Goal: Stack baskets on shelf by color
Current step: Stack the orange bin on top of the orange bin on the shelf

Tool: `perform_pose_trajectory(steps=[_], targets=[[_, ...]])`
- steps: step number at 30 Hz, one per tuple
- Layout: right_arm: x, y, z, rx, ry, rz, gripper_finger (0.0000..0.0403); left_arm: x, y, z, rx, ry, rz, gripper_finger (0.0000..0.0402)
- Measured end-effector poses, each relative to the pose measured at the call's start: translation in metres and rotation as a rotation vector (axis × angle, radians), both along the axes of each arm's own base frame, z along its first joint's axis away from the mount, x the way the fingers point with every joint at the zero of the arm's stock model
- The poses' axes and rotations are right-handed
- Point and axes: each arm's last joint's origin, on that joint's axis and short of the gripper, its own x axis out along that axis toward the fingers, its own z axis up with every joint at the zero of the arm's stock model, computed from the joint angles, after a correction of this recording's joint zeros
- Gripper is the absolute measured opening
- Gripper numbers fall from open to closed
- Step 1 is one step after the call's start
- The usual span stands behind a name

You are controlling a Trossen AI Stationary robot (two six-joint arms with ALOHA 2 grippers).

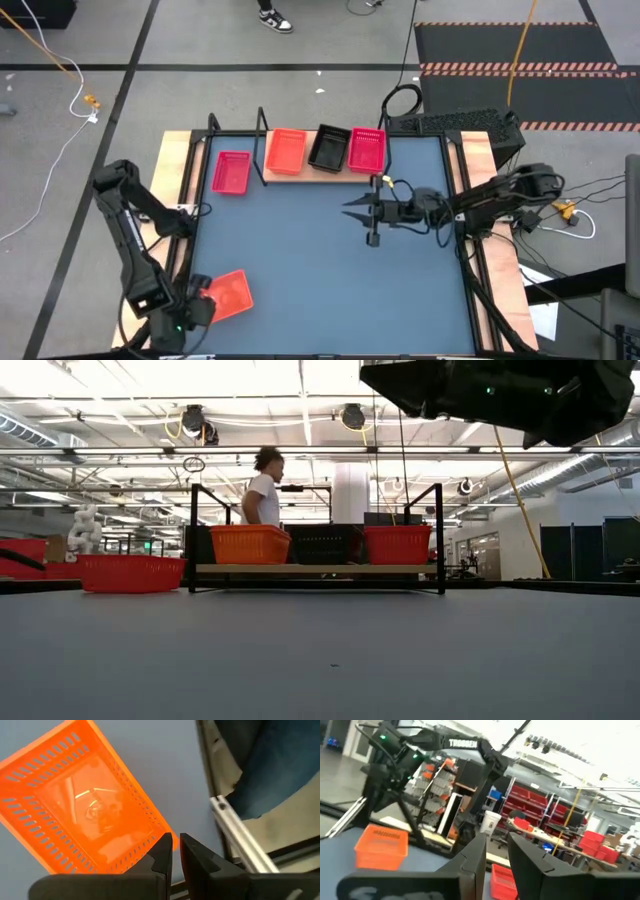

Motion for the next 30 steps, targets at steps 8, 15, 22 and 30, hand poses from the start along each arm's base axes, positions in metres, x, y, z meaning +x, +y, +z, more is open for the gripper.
perform_pose_trajectory(steps=[8, 15, 22, 30], targets=[[0.002, 0.001, -0.001, 0.019, 0.012, 0.011, 0.0073, 0.007, -0.010, -0.035, 0.143, 0.149, -0.026, 0.0042], [0.002, 0.008, -0.002, 0.029, 0.025, 0.036, 0.0073, 0.008, -0.006, -0.043, 0.148, 0.334, -0.124, 0.0103], [0.002, 0.012, -0.004, 0.029, 0.046, 0.046, 0.0073, 0.011, -0.001, -0.040, 0.154, 0.309, -0.255, 0.0181], [0.003, 0.012, -0.008, 0.047, 0.095, 0.048, 0.0073, 0.006, 0.002, -0.053, 0.295, 0.327, -0.516, 0.0199]])
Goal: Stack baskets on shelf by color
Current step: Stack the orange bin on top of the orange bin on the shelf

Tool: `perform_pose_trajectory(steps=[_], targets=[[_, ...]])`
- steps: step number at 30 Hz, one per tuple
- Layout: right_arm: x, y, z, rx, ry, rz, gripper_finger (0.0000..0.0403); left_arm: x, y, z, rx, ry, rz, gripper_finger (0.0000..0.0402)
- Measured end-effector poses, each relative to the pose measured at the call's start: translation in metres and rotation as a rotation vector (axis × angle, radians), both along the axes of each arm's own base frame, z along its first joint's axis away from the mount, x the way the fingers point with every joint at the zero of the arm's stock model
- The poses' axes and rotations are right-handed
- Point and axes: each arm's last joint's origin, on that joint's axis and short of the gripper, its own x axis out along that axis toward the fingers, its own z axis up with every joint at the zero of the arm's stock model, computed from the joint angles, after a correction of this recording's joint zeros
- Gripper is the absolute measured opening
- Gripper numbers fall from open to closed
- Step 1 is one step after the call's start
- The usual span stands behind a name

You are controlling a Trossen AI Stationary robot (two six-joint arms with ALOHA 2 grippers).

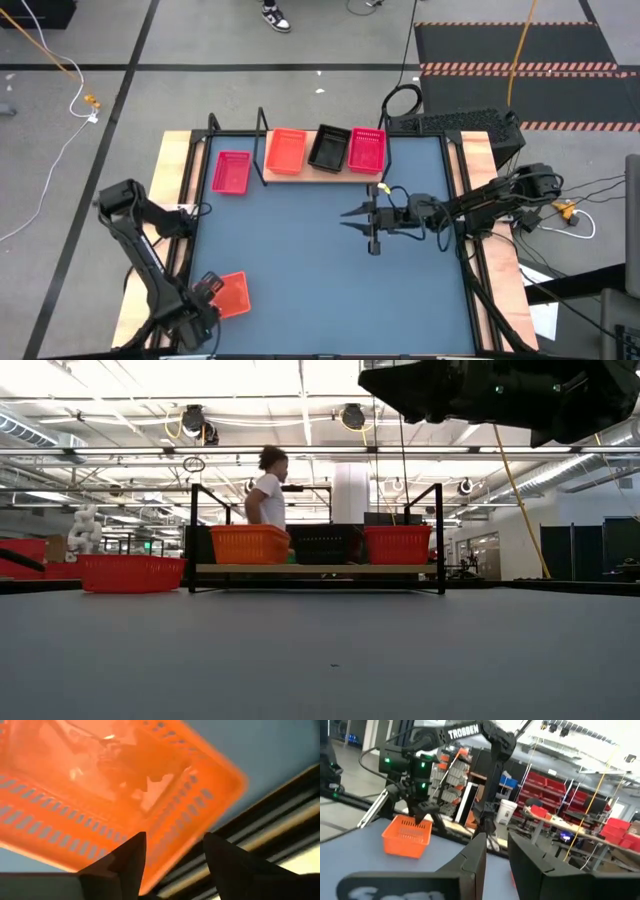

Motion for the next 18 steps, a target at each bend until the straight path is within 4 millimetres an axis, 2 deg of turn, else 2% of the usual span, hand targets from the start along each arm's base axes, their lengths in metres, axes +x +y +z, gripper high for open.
perform_pose_trajectory(steps=[5, 8, 13, 14, 18], targets=[[0.000, -0.001, -0.002, 0.001, 0.020, -0.020, 0.0073, 0.004, -0.002, -0.016, 0.057, 0.013, -0.124, 0.0172], [0.000, -0.001, -0.002, 0.003, 0.022, -0.035, 0.0073, 0.007, -0.003, -0.023, 0.079, 0.036, -0.153, 0.0137], [0.000, -0.001, -0.002, 0.005, 0.021, -0.047, 0.0073, 0.019, 0.002, -0.021, 0.101, 0.035, -0.034, 0.0027], [0.000, -0.001, -0.002, 0.005, 0.021, -0.048, 0.0073, 0.022, 0.004, -0.018, 0.102, 0.028, -0.009, 0.0016], [0.000, -0.001, -0.002, 0.005, 0.021, -0.048, 0.0073, 0.039, 0.006, -0.003, 0.110, -0.060, 0.122, 0.0012]])
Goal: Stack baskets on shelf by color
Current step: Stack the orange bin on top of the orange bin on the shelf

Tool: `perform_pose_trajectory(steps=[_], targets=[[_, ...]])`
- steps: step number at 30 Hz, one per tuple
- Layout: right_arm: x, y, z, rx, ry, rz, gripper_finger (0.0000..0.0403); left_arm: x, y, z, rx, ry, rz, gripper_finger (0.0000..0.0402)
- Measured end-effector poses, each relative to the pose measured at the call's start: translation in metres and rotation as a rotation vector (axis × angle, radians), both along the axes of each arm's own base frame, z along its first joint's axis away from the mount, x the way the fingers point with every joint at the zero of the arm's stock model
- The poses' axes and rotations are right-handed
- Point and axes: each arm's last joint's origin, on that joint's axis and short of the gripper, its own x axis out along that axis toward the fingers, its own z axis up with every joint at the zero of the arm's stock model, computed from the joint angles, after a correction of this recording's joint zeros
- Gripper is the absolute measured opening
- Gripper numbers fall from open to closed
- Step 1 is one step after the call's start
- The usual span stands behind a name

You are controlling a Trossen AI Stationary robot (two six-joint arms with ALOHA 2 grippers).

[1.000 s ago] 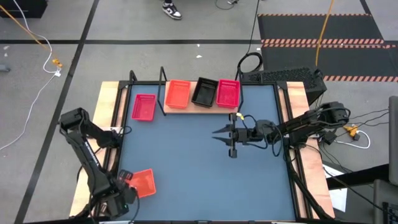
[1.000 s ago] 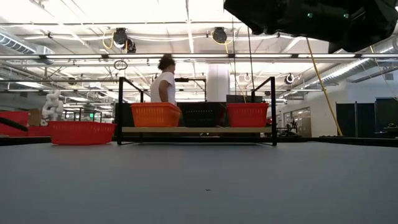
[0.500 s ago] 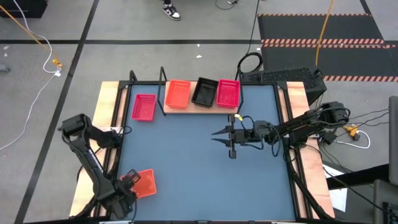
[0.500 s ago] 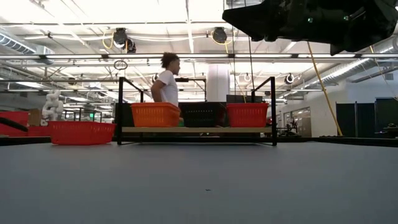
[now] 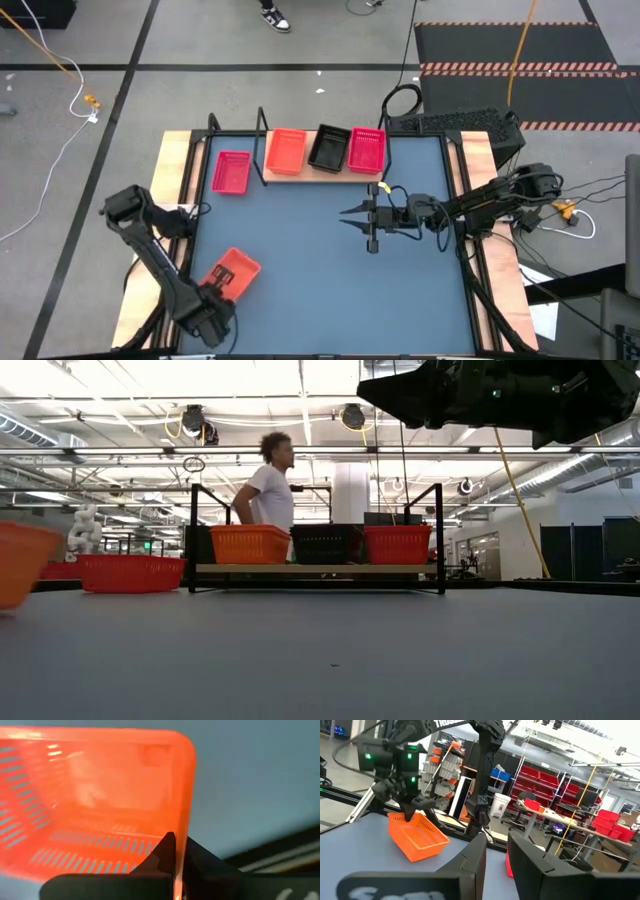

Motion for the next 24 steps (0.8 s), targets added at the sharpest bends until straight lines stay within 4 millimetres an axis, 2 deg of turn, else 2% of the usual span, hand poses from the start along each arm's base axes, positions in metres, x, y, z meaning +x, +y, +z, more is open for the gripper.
perform_pose_trajectory(steps=[5, 9, 11, 15, 21, 24], targets=[[0.000, 0.000, 0.001, 0.007, -0.009, 0.001, 0.0073, 0.027, 0.013, 0.049, 0.053, -0.187, 0.186, 0.0010], [0.000, -0.001, 0.002, 0.050, -0.016, 0.005, 0.0073, 0.038, 0.041, 0.098, 0.162, -0.327, 0.346, 0.0007], [0.000, -0.001, 0.002, 0.054, -0.023, 0.005, 0.0073, 0.044, 0.060, 0.116, 0.208, -0.375, 0.410, 0.0006], [0.000, -0.001, 0.002, 0.049, -0.024, 0.002, 0.0073, 0.063, 0.108, 0.130, 0.238, -0.437, 0.507, 0.0005], [0.000, -0.005, 0.002, 0.050, -0.023, -0.013, 0.0073, 0.102, 0.190, 0.130, 0.413, -0.472, 0.502, 0.0005], [0.000, -0.007, 0.002, 0.047, -0.018, -0.020, 0.0073, 0.121, 0.232, 0.132, 0.412, -0.550, 0.503, 0.0005]])
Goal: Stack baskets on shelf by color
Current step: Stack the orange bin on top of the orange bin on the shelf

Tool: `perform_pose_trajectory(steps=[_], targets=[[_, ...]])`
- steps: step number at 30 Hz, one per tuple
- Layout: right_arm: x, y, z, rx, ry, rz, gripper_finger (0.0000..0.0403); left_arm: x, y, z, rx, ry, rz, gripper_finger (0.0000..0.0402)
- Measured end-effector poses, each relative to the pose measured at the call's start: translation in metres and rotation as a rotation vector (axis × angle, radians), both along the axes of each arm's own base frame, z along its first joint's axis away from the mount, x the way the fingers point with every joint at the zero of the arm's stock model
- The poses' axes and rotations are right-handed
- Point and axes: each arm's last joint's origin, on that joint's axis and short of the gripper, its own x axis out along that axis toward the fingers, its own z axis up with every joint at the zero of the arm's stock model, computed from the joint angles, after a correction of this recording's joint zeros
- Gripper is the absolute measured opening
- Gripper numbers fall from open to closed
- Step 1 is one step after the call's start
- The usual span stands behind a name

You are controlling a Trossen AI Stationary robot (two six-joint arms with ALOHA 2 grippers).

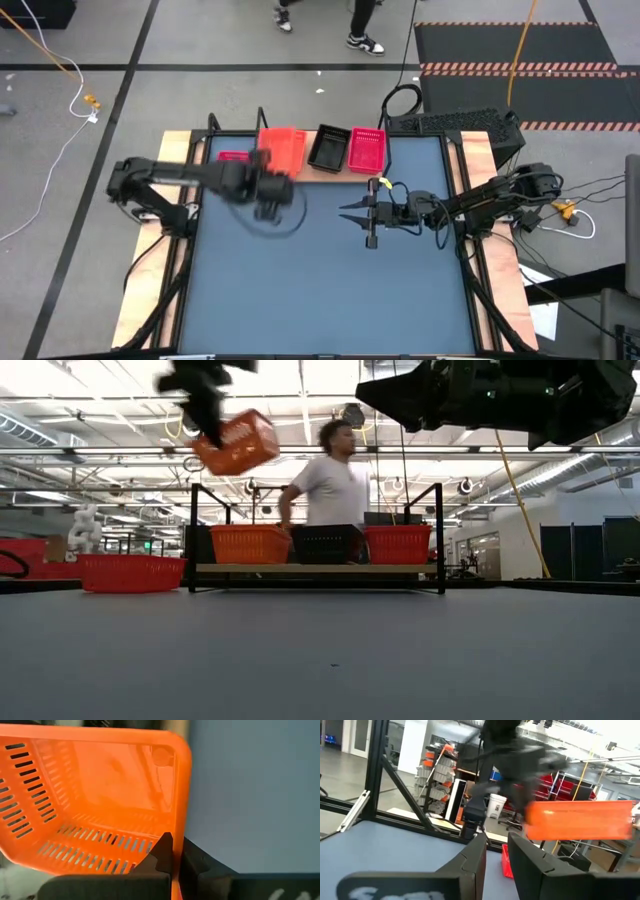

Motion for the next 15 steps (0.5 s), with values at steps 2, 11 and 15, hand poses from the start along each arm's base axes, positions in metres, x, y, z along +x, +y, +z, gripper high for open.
perform_pose_trajectory(steps=[2, 11, 15], targets=[[0.000, -0.001, 0.000, -0.001, 0.004, -0.004, 0.0073, 0.008, 0.025, 0.002, 0.005, -0.051, -0.004, 0.0005], [0.001, -0.004, -0.008, -0.001, 0.079, -0.014, 0.0073, 0.023, 0.101, -0.008, -0.058, -0.129, 0.033, 0.0006], [0.001, -0.004, -0.009, 0.000, 0.094, -0.014, 0.0073, 0.024, 0.116, -0.028, -0.089, 0.004, 0.061, 0.0005]])
